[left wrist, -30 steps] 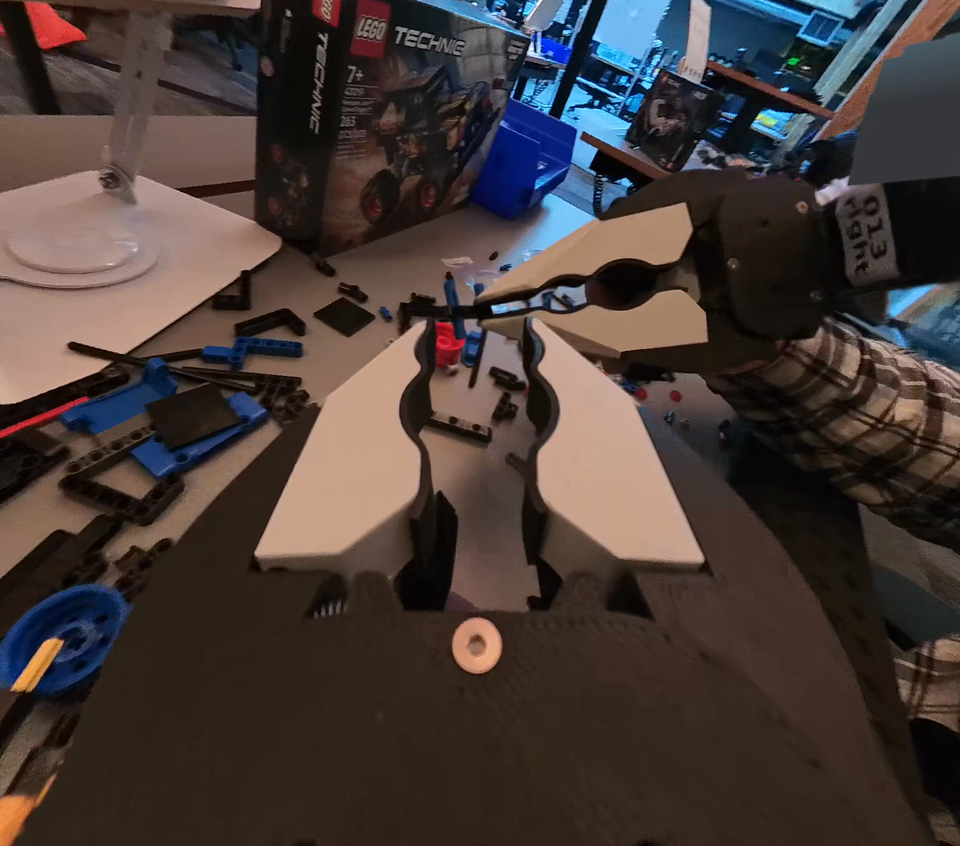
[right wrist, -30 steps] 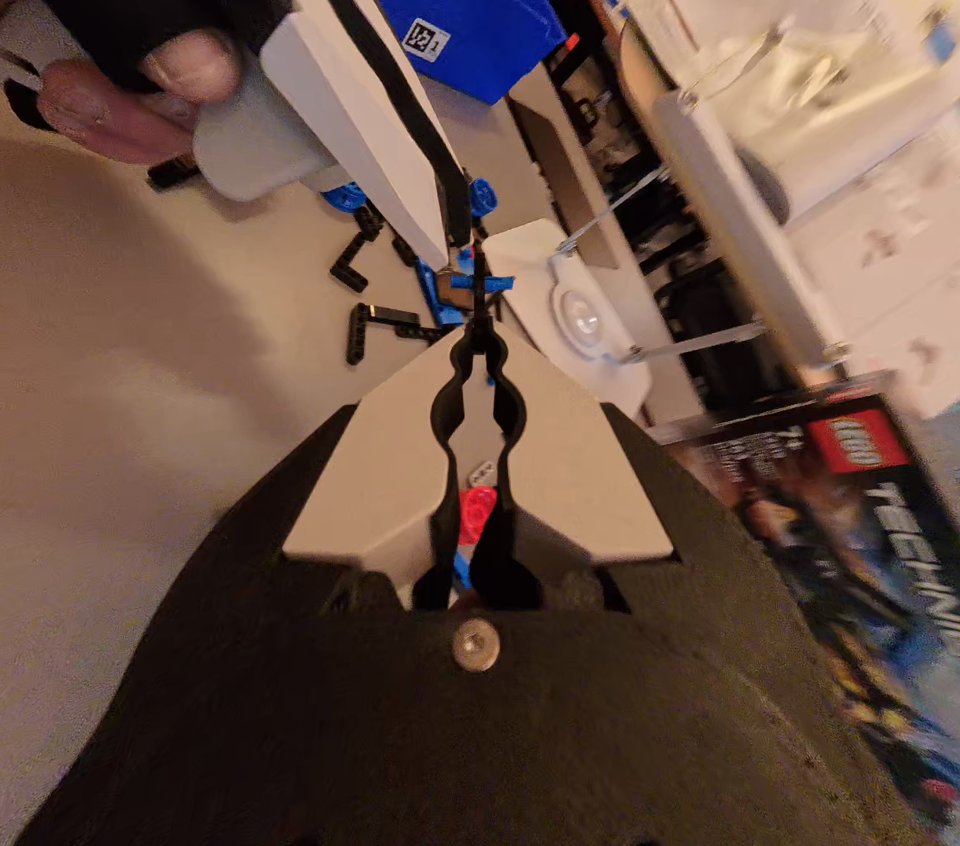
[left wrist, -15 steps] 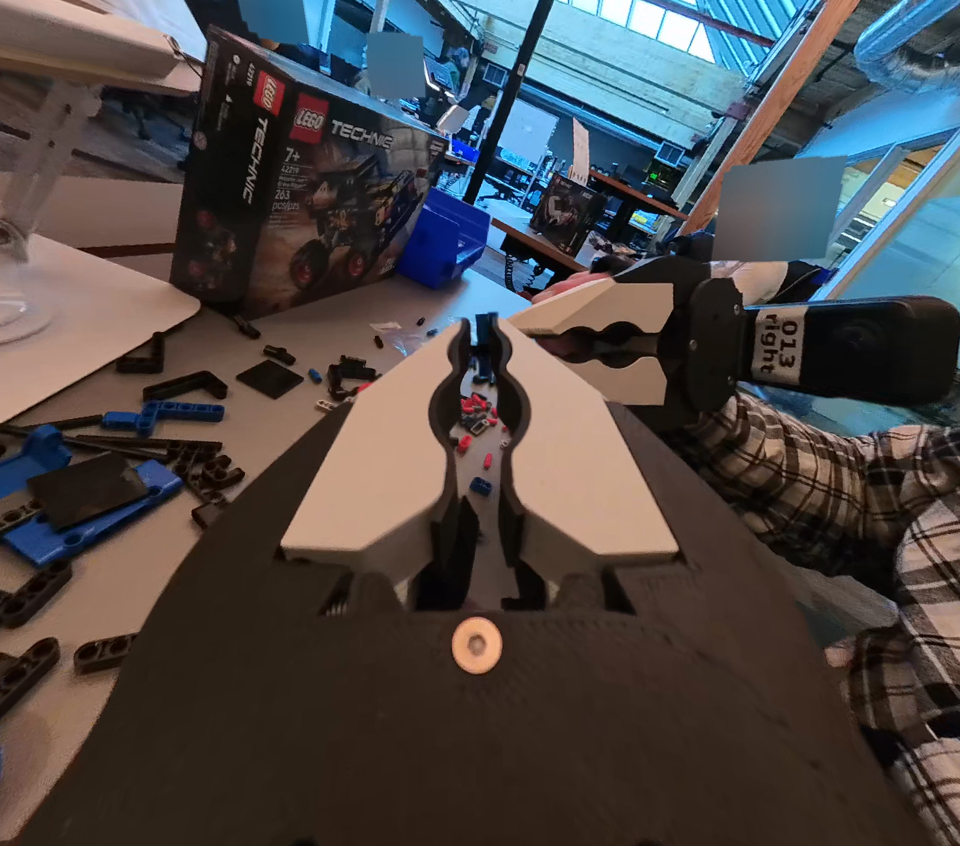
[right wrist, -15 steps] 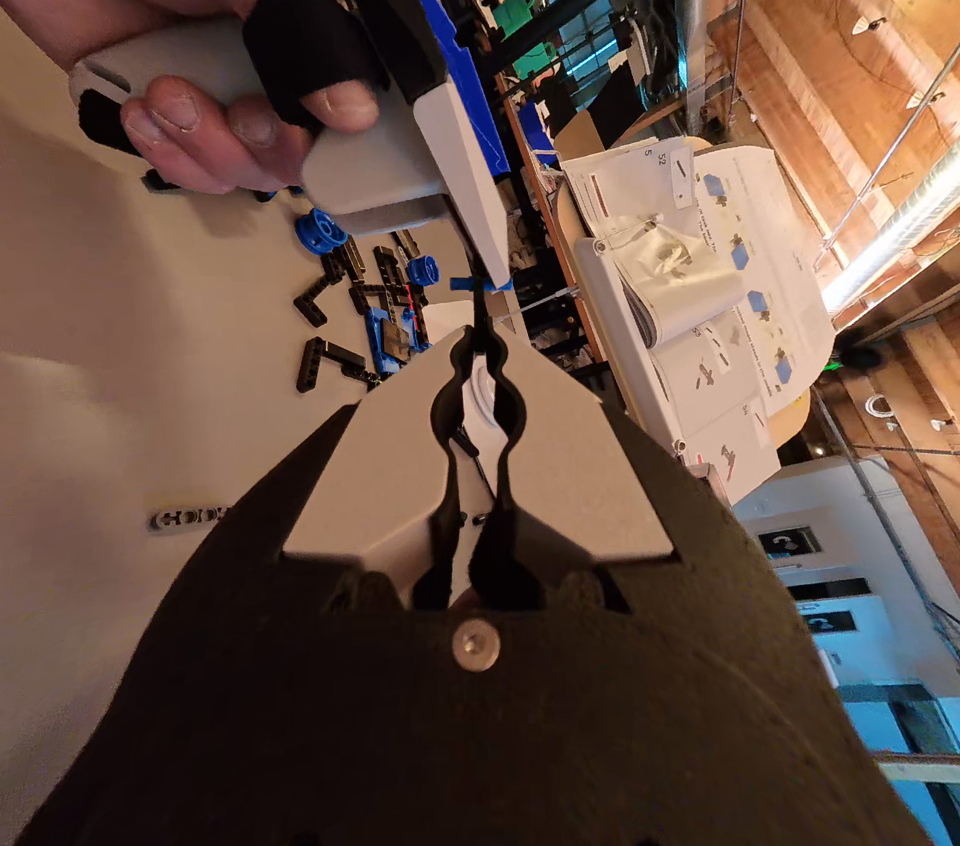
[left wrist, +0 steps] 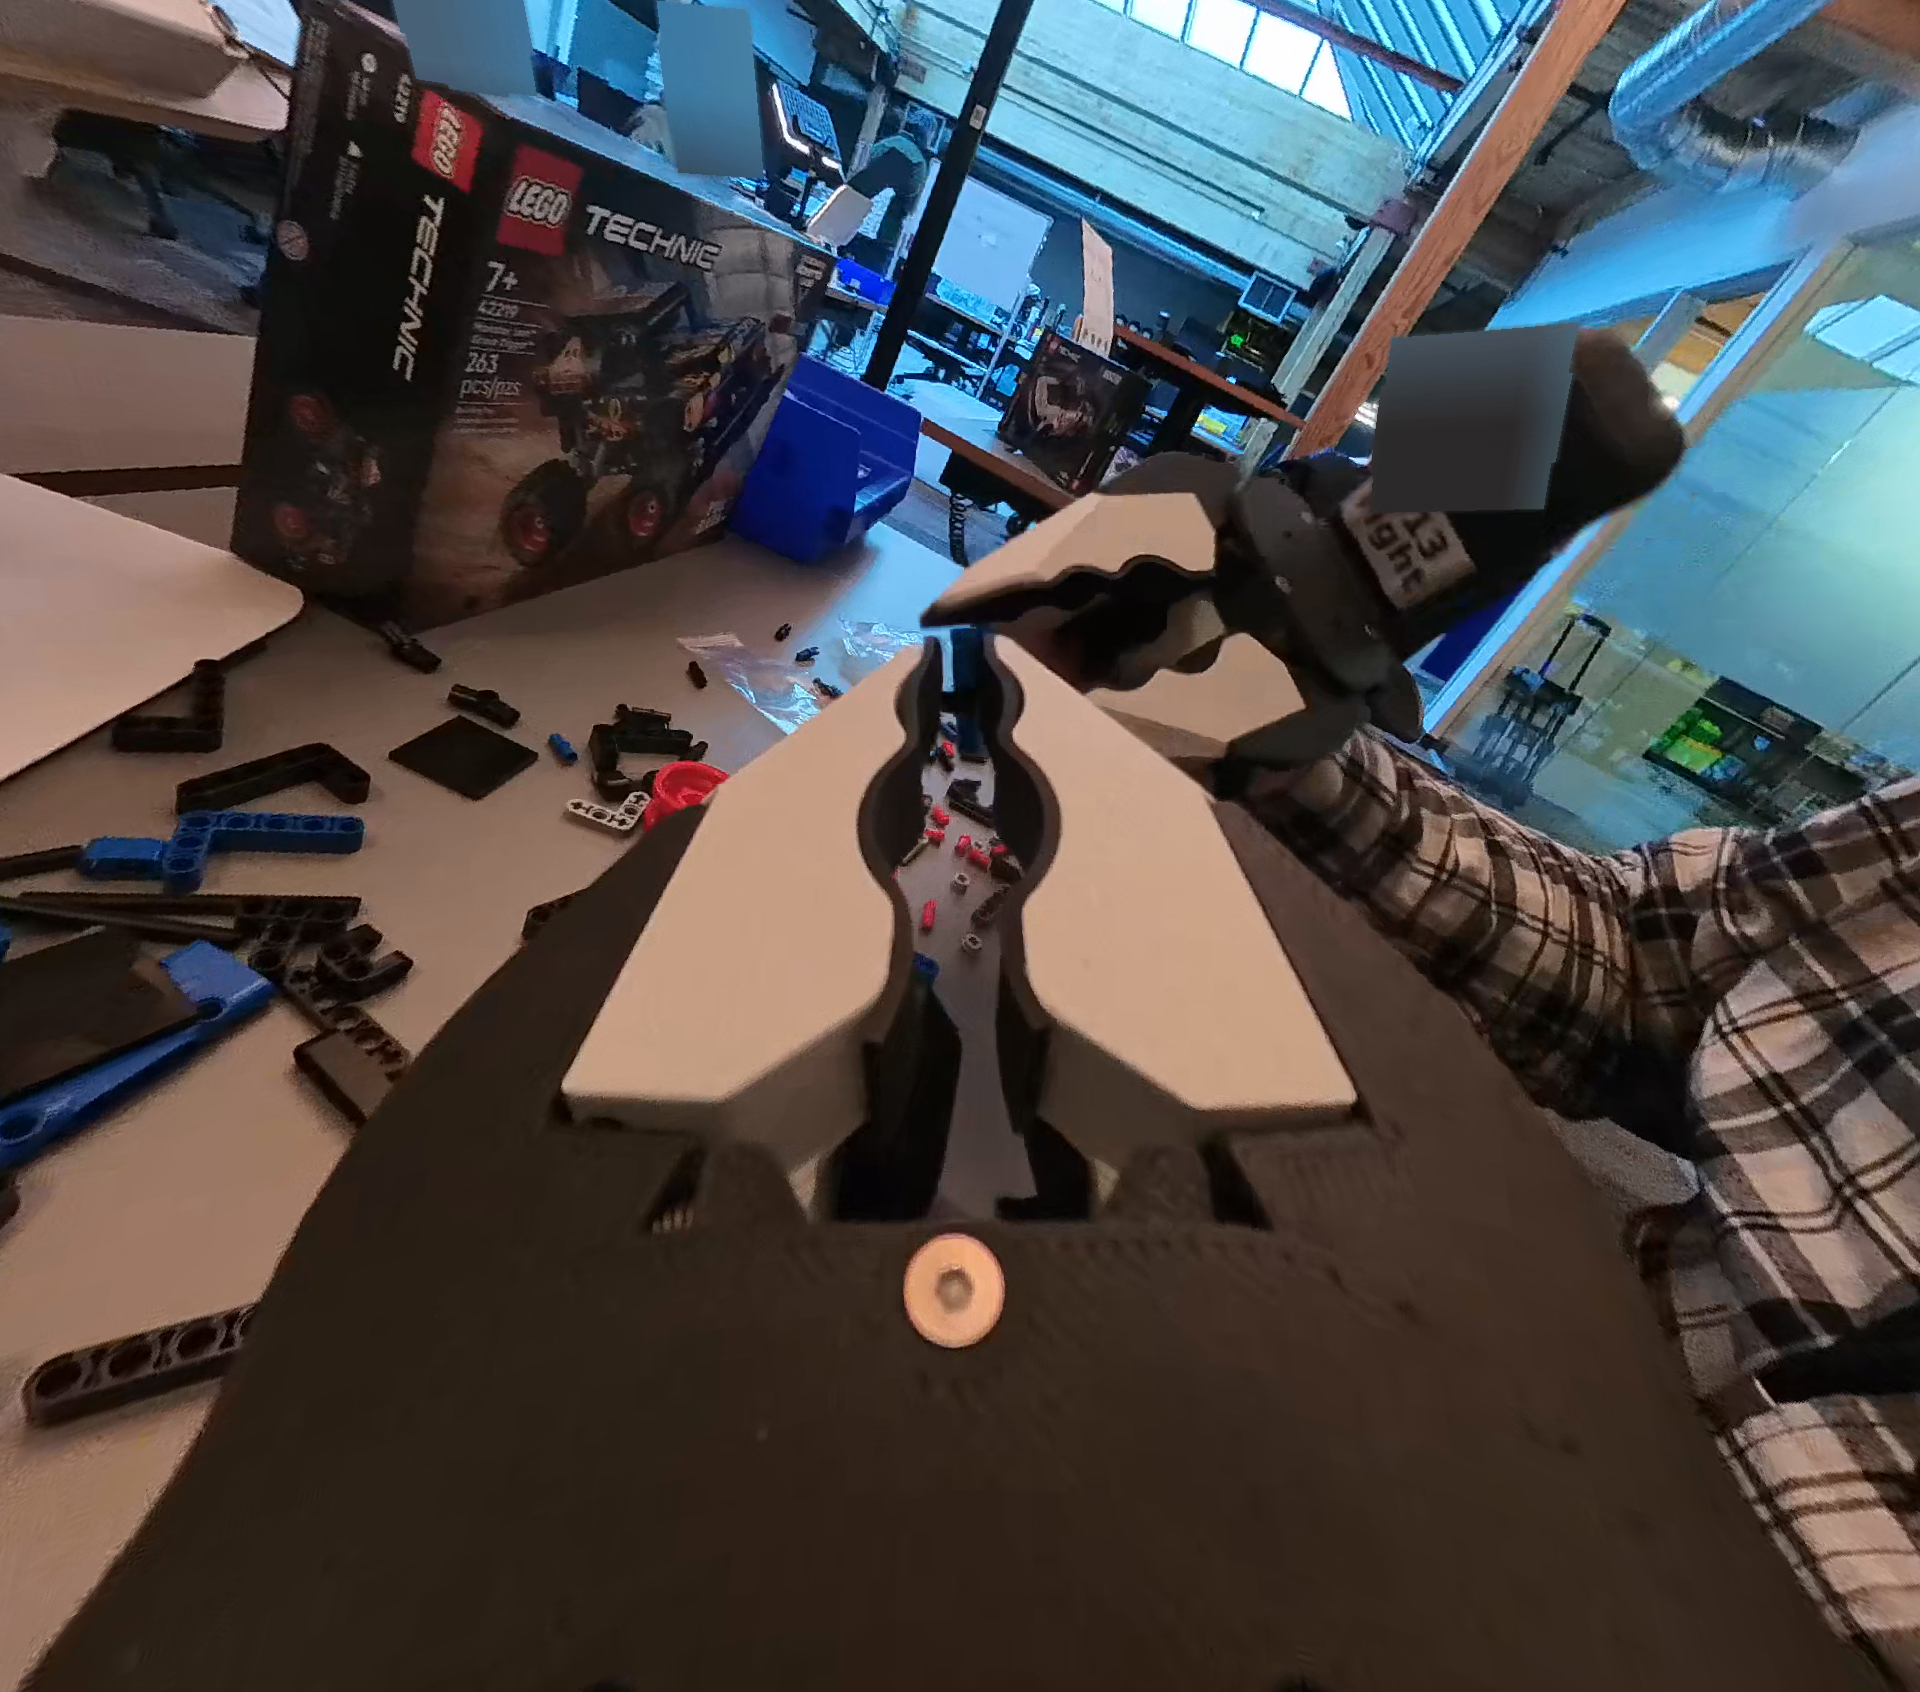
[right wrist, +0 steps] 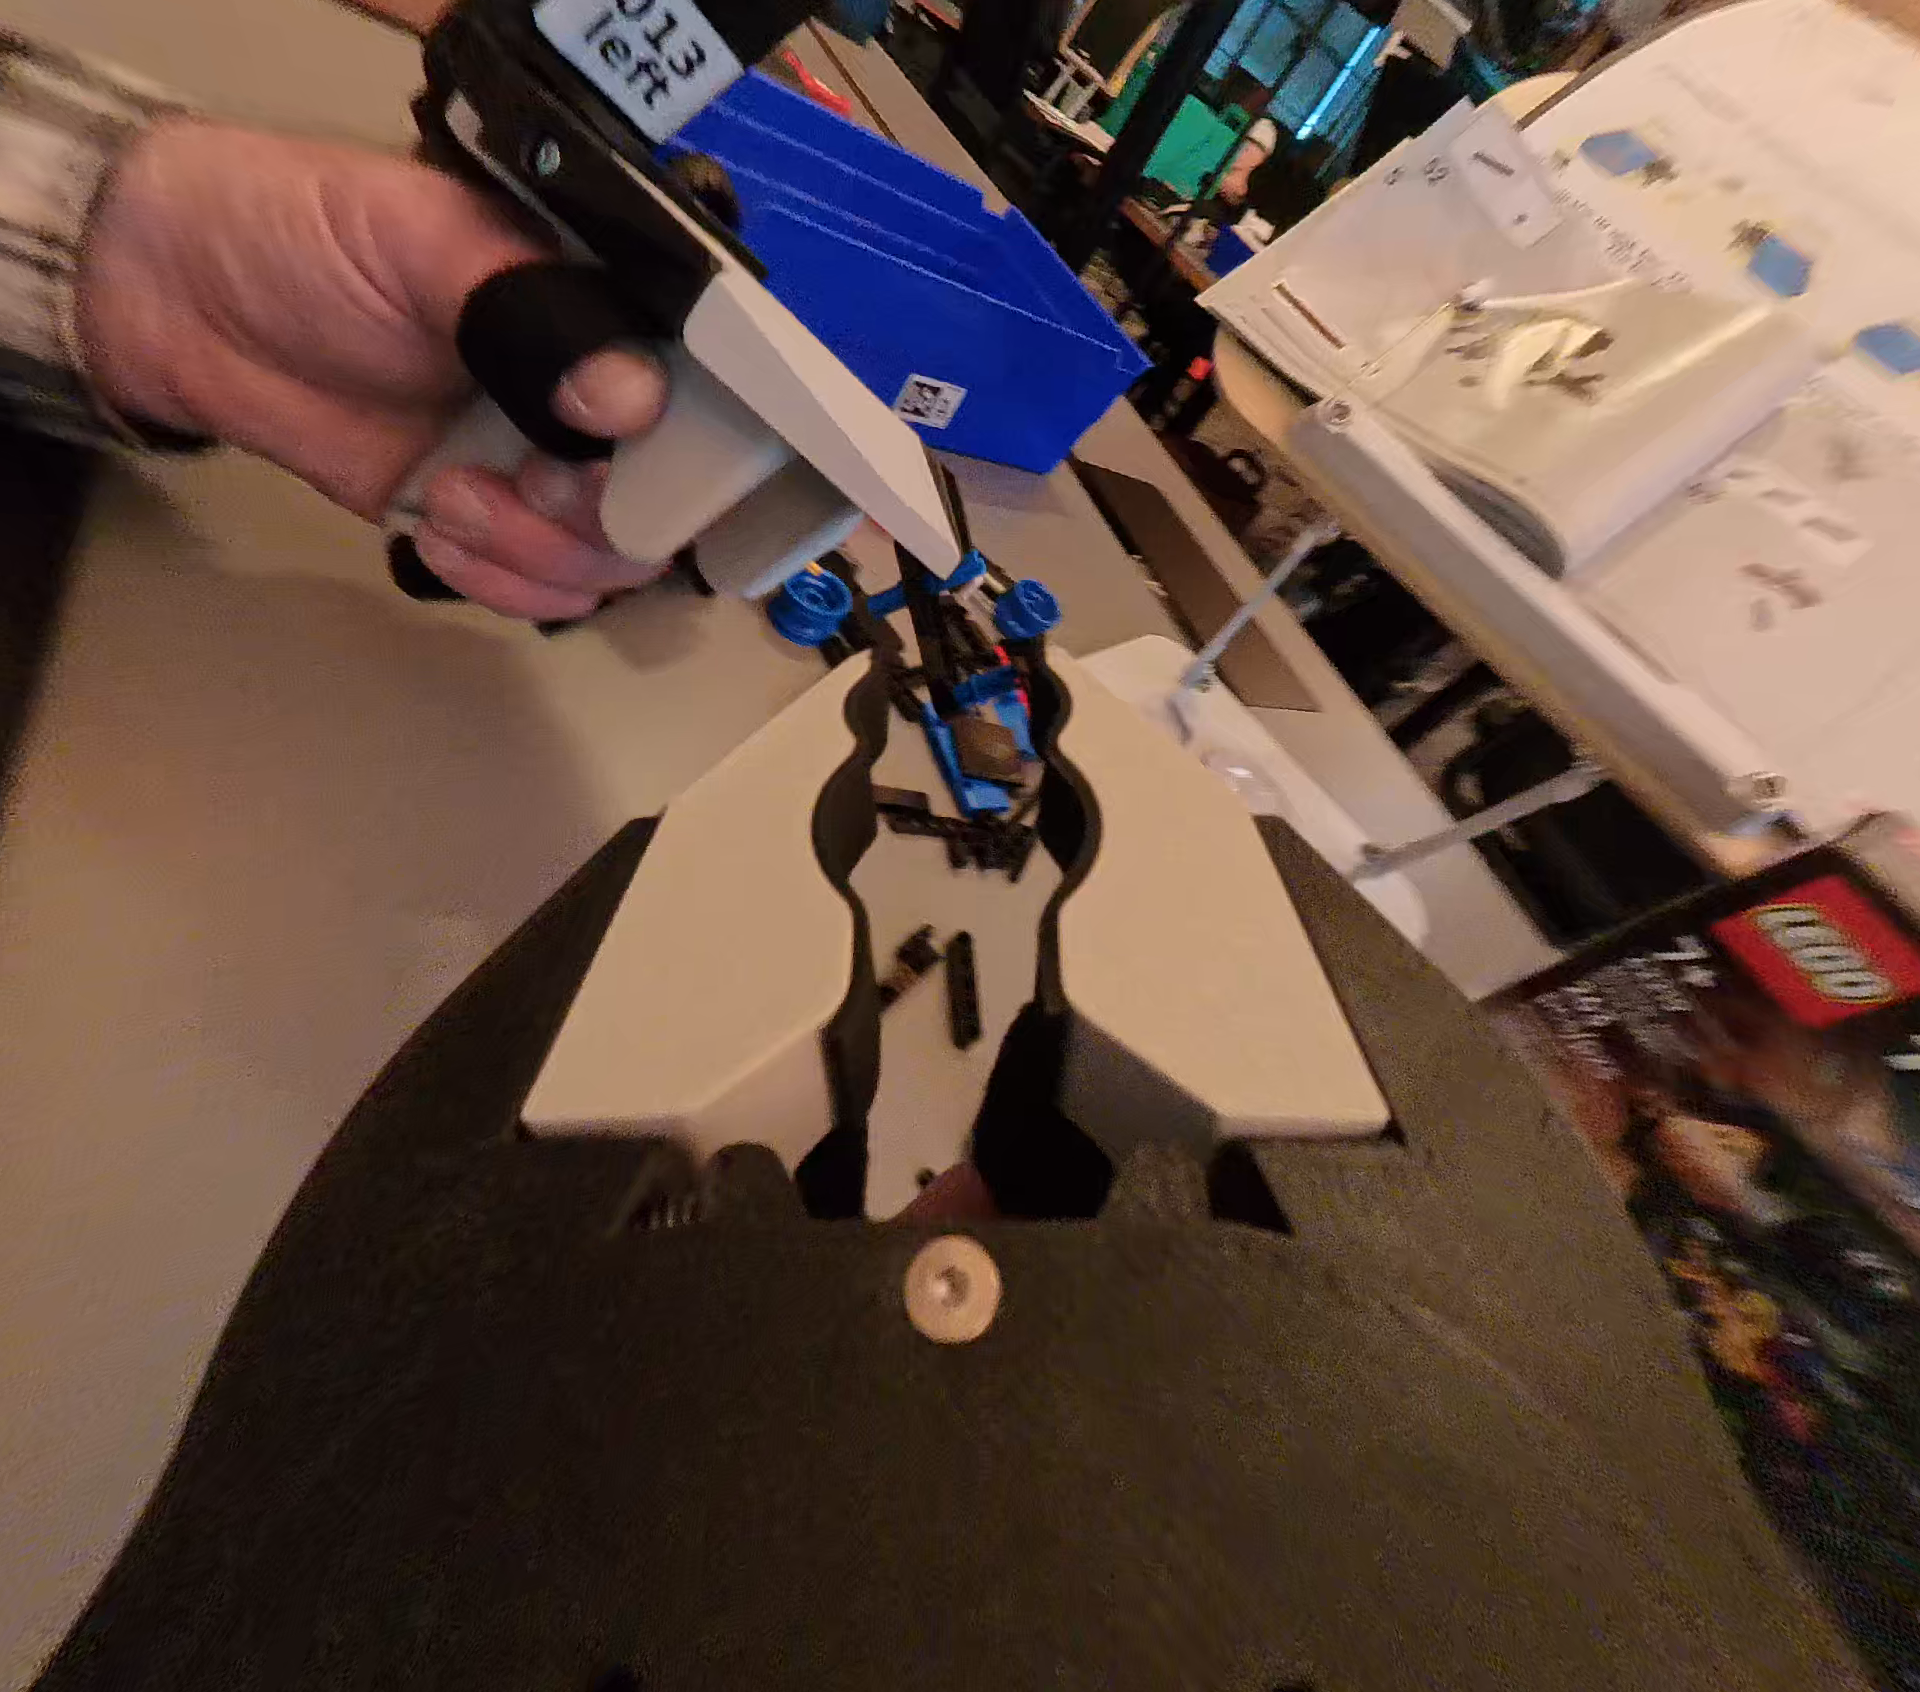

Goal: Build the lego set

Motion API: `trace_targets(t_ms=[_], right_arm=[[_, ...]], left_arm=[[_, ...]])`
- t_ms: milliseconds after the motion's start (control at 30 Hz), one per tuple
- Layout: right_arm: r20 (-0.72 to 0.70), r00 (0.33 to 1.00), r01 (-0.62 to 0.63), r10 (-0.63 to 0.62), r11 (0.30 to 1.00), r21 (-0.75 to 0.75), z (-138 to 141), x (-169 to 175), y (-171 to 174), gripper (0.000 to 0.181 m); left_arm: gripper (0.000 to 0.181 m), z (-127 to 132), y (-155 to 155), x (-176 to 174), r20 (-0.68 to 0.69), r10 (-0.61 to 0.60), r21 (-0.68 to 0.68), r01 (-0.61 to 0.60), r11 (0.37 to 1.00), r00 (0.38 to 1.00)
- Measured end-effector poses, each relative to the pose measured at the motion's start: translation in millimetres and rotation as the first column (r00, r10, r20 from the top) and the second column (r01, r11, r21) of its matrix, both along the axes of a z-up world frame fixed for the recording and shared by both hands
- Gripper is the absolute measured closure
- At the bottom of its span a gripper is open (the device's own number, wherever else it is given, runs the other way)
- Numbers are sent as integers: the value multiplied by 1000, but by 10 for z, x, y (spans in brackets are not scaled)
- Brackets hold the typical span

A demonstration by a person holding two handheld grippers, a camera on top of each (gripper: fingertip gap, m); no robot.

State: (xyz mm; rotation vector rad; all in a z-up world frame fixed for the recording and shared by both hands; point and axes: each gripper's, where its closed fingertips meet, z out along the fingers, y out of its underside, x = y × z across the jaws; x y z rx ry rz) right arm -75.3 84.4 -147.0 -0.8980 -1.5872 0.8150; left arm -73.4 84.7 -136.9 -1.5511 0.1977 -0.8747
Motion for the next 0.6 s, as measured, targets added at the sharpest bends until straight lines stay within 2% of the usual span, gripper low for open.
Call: trace_targets(t_ms=[67,133,267,467,600], right_arm=[[1,1000,-21,21,997,-80,9,4,-8,166],[-11,999,-50,49,987,-150,35,15,-32,167],[-47,997,-71,63,980,-184,103,33,-52,168],[-124,990,45,-61,990,-133,214,3,67,168],[-177,976,103,-126,986,-132,295,-15,104,168]], left_arm=[[178,6,-4,9,-1,-2,8,2,1000,1000],[178,30,-11,12,11,-9,21,8,1000,1000],[179,29,8,-1,-3,13,31,-13,999,1000],[164,64,51,-141,16,90,36,-90,995,996],[162,70,42,-117,35,76,35,-77,996,997]])
